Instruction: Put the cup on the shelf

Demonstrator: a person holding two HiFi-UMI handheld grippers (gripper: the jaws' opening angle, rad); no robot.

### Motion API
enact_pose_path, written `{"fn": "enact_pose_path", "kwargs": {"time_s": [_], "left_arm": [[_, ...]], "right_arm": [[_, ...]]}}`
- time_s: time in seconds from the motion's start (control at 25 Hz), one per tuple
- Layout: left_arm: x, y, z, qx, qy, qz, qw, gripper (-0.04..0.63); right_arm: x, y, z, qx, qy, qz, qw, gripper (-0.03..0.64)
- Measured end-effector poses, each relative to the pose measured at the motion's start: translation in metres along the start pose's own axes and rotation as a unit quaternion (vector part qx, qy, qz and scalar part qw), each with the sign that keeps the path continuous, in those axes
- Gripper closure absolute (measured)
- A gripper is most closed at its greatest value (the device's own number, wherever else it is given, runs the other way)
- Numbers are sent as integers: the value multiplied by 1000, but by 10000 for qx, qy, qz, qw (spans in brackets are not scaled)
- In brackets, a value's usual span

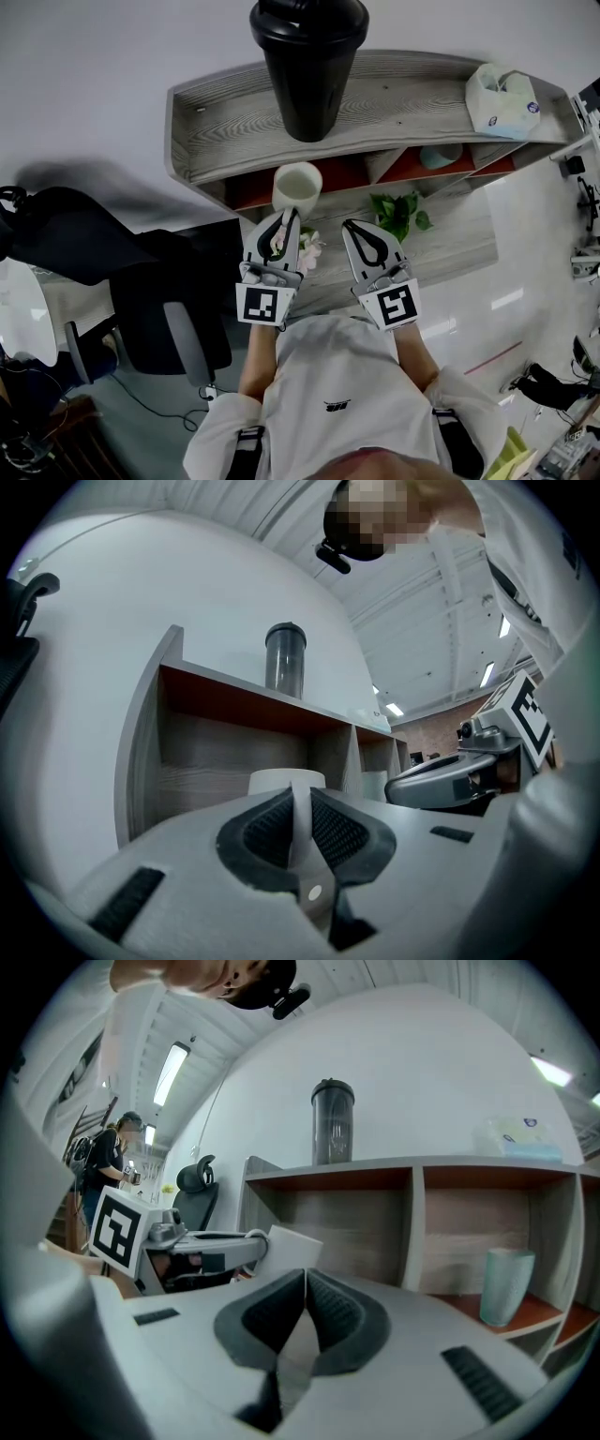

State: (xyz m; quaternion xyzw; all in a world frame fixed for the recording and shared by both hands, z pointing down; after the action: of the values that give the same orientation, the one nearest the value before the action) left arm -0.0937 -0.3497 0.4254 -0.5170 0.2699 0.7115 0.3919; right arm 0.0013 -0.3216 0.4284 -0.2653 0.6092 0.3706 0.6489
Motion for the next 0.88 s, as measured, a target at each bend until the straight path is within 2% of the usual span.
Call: {"fn": "enact_pose_path", "kwargs": {"time_s": [0.52,0.76,0.88], "left_arm": [[-16,11,-10,74,72,133,9999,543],[-20,11,-16,66,158,-97,9998,543],[-23,11,-19,146,246,-95,9995,543]], "right_arm": [[-8,-7,-14,13,57,-33,10000,586],[-12,-8,-18,25,88,-79,9999,586],[-11,-8,-21,44,62,-90,9999,586]]}}
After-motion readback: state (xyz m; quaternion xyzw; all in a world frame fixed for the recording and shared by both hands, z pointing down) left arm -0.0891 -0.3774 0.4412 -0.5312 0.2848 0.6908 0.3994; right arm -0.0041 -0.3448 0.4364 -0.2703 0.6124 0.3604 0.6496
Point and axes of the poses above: the fingertips, and each gripper's own axes: z backward along the fingers, y to its left, x out of its top, the point moved 1 cm from there along z, backward along the fingers, and after that the axes turned 13 degrees about -y, right-handed, at the moved point
